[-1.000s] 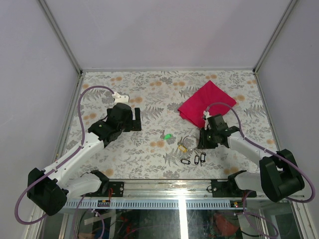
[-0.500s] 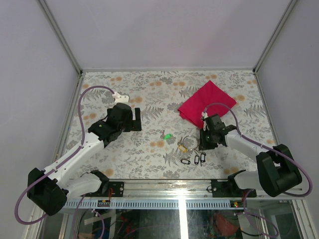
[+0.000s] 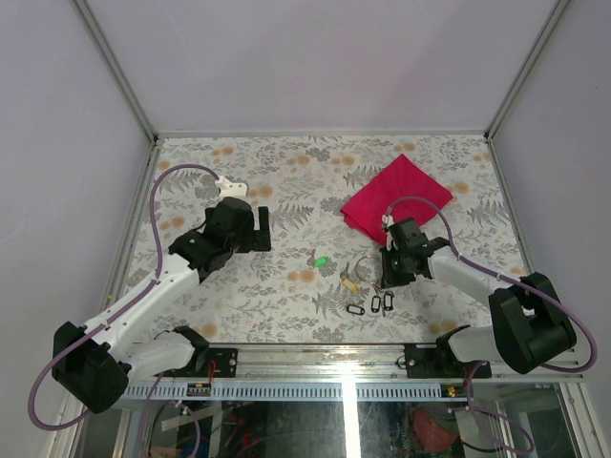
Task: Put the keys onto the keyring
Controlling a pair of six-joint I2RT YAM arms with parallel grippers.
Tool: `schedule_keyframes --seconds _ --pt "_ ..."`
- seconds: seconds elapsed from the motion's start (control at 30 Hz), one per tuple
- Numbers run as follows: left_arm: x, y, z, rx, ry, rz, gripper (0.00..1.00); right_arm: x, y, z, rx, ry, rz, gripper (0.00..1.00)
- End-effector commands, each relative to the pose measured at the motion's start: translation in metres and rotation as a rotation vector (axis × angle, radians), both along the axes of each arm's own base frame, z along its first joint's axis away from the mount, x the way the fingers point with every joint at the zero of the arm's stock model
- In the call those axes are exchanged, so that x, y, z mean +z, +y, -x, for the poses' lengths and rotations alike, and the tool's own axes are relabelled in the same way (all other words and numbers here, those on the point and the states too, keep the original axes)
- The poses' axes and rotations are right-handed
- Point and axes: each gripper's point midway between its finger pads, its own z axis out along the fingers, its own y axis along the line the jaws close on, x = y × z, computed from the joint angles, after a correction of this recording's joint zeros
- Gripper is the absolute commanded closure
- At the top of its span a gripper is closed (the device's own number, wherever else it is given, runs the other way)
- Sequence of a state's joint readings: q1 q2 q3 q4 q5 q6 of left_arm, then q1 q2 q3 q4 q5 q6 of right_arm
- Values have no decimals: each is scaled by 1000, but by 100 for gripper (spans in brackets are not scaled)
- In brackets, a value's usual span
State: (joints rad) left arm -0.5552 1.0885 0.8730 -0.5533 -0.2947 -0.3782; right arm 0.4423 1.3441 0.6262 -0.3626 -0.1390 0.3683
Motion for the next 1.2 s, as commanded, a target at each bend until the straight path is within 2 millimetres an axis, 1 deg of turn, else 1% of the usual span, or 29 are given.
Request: schedule_keyframes --seconds 0.0,0.13,0.27,0.43,0.53,0.6,0.7,0.77,0.83,0.87,0.97,1.03,1.1,1.17 --pt "13 -4 -11 -5 -59 23 0 29 5 -17 27 -90 -3 93" --pt "17 -6 -11 -15 -73 37 0 52 9 -20 54 -125 -26 100" --pt "26 -10 -9 -40 -102 68 0 69 13 -19 76 -131 -51 100" --pt "46 -22 -6 -105 -167 143 0 93 16 -16 121 -150 -68 100" --pt "59 -37 -3 -177 -204 209 0 112 20 -15 173 -184 -96 100" --pt "69 -50 -1 -222 -235 240 0 128 28 -12 229 -216 -149 100" --pt "85 -77 4 -306 -292 271 0 148 38 -7 292 -255 -209 100" --pt "96 -97 10 -376 -338 296 3 162 45 -5 327 -285 -248 100" --pt "103 -110 13 -436 -396 301 5 175 50 -2 362 -319 -273 100" --pt "106 -118 17 -470 -423 300 7 181 52 -1 380 -332 -280 100" --pt "114 -131 26 -556 -505 288 8 198 55 5 429 -365 -291 100" --pt "119 -141 36 -627 -549 310 7 208 58 8 459 -384 -301 100" --pt "130 -152 49 -694 -616 351 7 218 63 11 487 -405 -325 100" --pt "137 -159 60 -730 -668 383 8 227 66 13 505 -425 -351 100"
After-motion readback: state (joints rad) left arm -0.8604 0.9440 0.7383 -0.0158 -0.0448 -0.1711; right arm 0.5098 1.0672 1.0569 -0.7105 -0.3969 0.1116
